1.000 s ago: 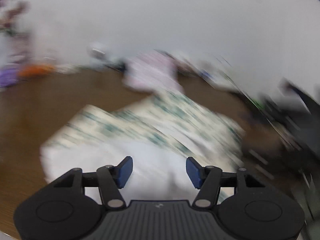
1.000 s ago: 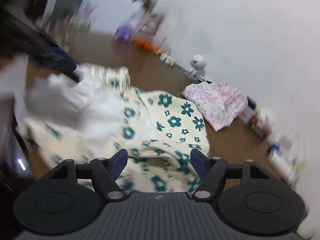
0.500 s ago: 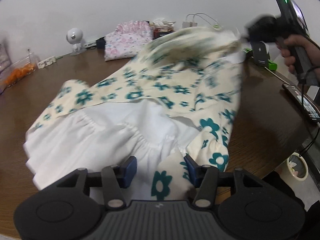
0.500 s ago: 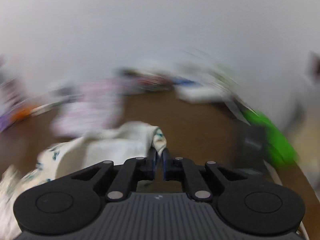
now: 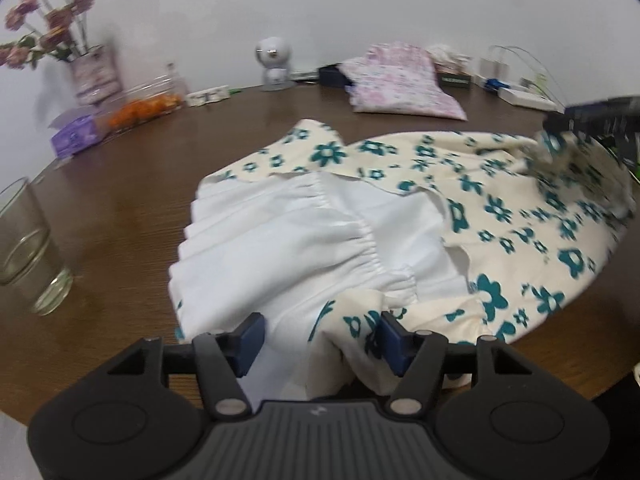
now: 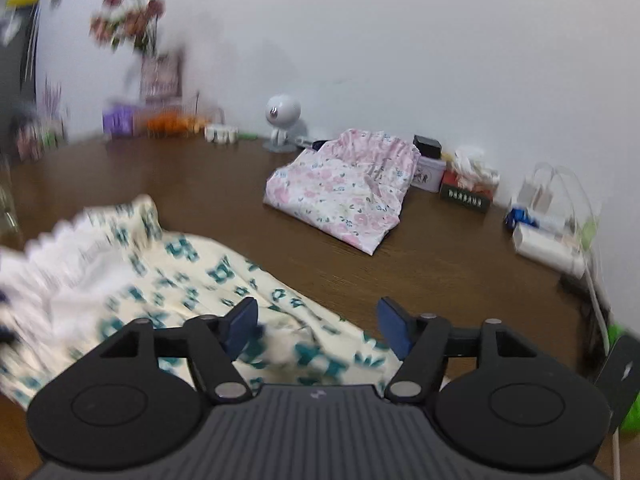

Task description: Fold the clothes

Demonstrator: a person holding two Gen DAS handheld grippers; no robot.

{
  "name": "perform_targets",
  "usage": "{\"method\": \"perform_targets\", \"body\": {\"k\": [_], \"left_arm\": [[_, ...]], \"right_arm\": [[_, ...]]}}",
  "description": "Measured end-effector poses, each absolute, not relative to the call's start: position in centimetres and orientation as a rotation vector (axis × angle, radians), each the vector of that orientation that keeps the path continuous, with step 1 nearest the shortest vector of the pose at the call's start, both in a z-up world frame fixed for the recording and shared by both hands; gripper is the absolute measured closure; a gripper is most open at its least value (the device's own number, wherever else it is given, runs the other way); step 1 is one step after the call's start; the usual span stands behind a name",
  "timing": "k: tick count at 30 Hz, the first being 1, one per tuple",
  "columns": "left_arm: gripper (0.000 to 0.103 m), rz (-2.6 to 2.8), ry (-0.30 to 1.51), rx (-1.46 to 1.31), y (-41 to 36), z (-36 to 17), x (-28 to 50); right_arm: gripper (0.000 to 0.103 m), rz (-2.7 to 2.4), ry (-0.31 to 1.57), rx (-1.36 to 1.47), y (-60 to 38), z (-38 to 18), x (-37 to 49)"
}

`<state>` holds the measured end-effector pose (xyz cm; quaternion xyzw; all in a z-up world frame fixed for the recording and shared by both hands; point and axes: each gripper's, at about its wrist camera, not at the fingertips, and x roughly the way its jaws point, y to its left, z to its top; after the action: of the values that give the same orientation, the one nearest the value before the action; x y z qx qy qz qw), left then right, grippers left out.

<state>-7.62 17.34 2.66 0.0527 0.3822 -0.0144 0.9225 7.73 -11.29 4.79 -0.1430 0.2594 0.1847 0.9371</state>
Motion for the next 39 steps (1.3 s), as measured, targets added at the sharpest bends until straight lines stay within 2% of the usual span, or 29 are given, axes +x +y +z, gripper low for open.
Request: {"method": "perform_targets", "body": {"k": [1,2,4,7,10,12,13,14,16,21,23,27,28,29,30,31,36,39], "left_arm": [[0.041,-0.019,0.783,0.108,17.7,2.7,-7.4],[0.041,-0.011,0.782,0.109,18.0,2.7,-7.2],[0.04,0.008,0.779,0.109,18.6,2.7,-6.8],[0.04,0.058,0.771,0.122,19.3,2.7,-6.2],[0.041,0.106,0.764,0.105,20.0,2.6,-5.7],[0.04,0.127,0.761,0.088,20.3,2.5,-5.5],[0.04,0.139,0.757,0.087,20.5,2.5,-5.5],[0.04,0.145,0.757,0.085,20.5,2.5,-5.5],[0.04,0.15,0.764,0.089,20.4,2.7,-5.6],[0.044,0.081,0.711,-0.008,20.7,5.5,-6.5],[0.043,0.002,0.671,-0.041,19.7,6.7,-6.7],[0.039,-0.153,0.68,0.04,15.6,6.3,-5.6],[0.039,-0.146,0.694,0.068,15.0,5.7,-5.3],[0.039,-0.138,0.707,0.097,14.3,5.2,-5.0],[0.039,-0.129,0.72,0.114,13.9,4.8,-4.8],[0.04,-0.119,0.73,0.107,14.0,4.5,-4.7],[0.042,-0.107,0.776,0.052,14.9,3.9,-5.7],[0.05,-0.168,0.783,0.007,15.7,4.3,-7.0]], "right_arm": [[0.06,0.378,0.57,-0.328,-10.8,4.2,8.0],[0.096,0.383,0.613,-0.36,-10.4,3.6,8.2],[0.096,0.442,0.697,-0.316,-11.2,3.8,8.7],[0.096,0.353,0.616,-0.293,-13.4,5.9,9.4],[0.094,0.173,0.558,-0.141,-17.1,7.9,12.3],[0.083,0.163,0.482,-0.129,-18.6,9.0,10.5],[0.055,0.175,0.442,-0.129,-19.1,9.5,9.1],[0.032,0.236,0.435,-0.136,-19.3,9.5,7.7],[0.028,0.358,0.423,-0.149,-19.7,9.6,4.9],[0.028,0.513,0.614,-0.088,-19.4,7.2,1.8],[0.034,0.504,0.672,-0.083,-18.7,5.7,0.6],[0.037,0.588,0.669,-0.099,-18.1,4.5,-2.7],[0.046,0.581,0.665,-0.127,-17.9,4.2,-3.4],[0.076,0.564,0.685,-0.146,-17.9,3.7,-4.3],[0.092,0.547,0.705,-0.164,-18.1,3.3,-5.1],[0.098,0.531,0.721,-0.164,-18.8,3.1,-5.6],[0.099,0.461,0.761,-0.207,-22.0,3.7,-9.7],[0.093,0.465,0.724,-0.187,-22.8,4.9,-11.3]]}}
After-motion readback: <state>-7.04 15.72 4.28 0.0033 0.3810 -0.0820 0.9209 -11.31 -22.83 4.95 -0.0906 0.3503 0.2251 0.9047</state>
